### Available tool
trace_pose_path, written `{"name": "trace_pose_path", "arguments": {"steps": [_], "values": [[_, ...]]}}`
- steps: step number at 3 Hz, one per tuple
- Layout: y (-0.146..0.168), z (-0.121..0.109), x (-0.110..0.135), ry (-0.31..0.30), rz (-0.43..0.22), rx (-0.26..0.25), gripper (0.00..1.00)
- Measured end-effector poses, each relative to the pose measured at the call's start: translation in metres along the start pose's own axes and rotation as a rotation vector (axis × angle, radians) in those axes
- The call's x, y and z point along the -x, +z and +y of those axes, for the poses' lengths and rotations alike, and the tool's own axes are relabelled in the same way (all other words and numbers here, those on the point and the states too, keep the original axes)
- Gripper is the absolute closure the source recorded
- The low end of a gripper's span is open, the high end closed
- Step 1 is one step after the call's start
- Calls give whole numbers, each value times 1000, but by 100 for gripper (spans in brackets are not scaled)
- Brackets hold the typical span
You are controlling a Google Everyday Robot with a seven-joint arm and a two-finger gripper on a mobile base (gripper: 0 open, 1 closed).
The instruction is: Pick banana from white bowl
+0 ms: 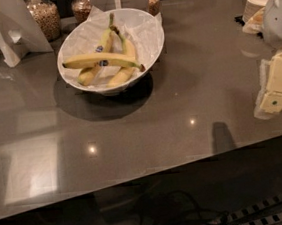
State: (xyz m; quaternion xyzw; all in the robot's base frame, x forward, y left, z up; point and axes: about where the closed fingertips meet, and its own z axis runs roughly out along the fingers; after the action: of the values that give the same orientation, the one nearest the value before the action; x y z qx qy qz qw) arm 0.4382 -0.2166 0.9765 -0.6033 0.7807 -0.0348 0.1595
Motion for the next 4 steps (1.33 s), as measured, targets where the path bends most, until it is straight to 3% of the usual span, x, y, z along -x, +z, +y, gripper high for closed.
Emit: {"name": "trace_pose_path", "arguments": {"steps": [1, 2, 4], "values": [[0, 0, 0, 0, 0, 0, 0], [1, -8, 18, -39, -73, -43, 0], [8, -47, 102, -147, -358, -138, 0]]}}
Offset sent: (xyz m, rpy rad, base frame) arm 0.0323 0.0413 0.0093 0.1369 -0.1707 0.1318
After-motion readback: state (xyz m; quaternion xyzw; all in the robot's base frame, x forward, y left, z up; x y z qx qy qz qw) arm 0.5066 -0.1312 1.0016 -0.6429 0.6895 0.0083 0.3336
